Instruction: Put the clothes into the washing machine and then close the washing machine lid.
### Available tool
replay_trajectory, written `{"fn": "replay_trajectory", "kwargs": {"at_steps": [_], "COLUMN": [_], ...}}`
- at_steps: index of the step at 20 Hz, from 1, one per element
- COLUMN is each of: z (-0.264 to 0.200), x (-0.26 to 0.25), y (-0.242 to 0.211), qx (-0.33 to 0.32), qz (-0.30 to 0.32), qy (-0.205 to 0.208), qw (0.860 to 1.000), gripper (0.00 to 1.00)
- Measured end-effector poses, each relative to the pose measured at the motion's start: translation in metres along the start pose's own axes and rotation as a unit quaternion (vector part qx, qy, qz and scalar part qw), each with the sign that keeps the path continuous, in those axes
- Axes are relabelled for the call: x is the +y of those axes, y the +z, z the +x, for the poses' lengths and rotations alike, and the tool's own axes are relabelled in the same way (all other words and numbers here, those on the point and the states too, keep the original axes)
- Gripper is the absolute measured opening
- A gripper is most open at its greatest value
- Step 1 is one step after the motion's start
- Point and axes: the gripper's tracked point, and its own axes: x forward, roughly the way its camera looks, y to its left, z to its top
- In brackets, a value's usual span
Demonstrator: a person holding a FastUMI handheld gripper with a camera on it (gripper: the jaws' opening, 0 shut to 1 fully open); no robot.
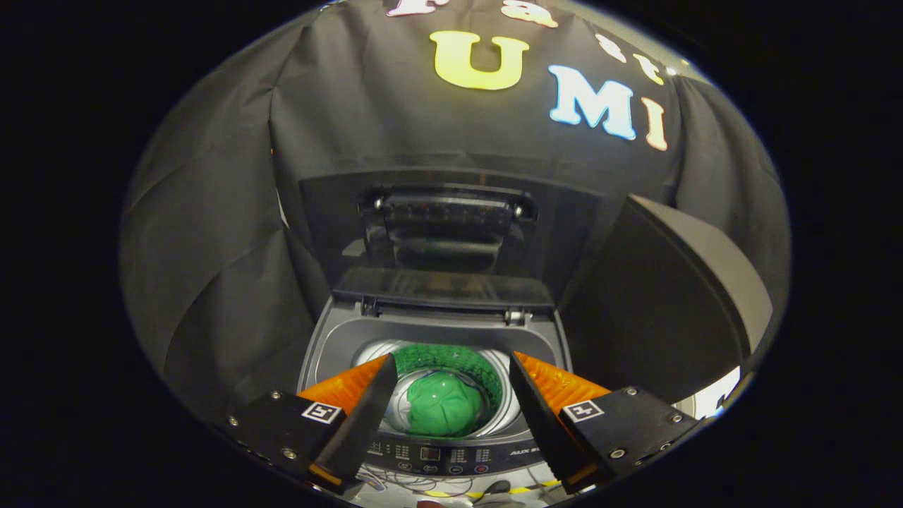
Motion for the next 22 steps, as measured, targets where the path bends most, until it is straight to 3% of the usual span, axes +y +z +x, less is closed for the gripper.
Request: {"fn": "replay_trajectory", "kwargs": {"at_steps": [5, 11, 17, 22], "z": [-0.025, -0.020, 0.019, 0.059], "x": [-0.018, -0.036, -0.039, -0.048], "y": [0.068, 0.134, 0.181, 0.211], "qx": [-0.062, -0.103, -0.097, -0.095], "qz": [0.003, 0.022, 0.014, 0.046], "qy": [-0.021, -0.033, -0.031, -0.020], "qw": [0.998, 0.994, 0.995, 0.994], "gripper": [0.98, 0.97, 0.97, 0.97]}}
